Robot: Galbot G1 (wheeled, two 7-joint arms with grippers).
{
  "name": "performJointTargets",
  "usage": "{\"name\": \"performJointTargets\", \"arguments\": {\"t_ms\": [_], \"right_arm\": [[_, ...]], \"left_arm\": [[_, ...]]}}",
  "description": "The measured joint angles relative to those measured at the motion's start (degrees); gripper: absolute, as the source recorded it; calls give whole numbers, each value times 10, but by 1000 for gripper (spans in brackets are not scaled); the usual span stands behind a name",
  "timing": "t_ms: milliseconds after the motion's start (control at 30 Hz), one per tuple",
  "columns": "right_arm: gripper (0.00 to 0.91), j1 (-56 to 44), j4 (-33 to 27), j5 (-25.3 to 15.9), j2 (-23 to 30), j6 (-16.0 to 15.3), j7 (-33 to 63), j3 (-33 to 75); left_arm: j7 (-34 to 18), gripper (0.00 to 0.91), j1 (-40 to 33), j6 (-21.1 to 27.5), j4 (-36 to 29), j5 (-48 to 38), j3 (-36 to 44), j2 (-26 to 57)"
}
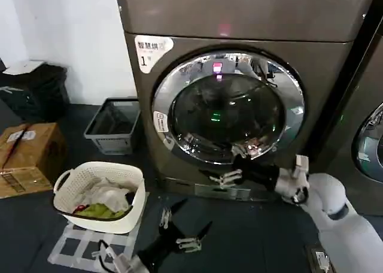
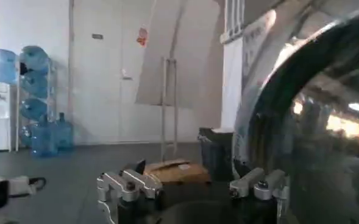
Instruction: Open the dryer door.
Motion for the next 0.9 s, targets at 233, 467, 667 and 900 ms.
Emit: {"name": "performJointTargets", "arguments": {"t_ms": [233, 467, 667, 900], "right_arm": [[907, 25, -39, -23, 13, 6, -1, -14], [907, 53, -65, -29, 23, 9, 9, -32], [907, 79, -80, -38, 37, 11, 32, -56], [907, 108, -99, -48, 58, 14, 45, -91]], "left_arm": [[23, 907, 2, -3, -8, 0, -3, 0], [24, 907, 4, -2, -5, 1, -3, 0], [25, 907, 1, -1, -4, 1, -3, 1], [26, 907, 2, -1, -2, 2, -2, -3]]}}
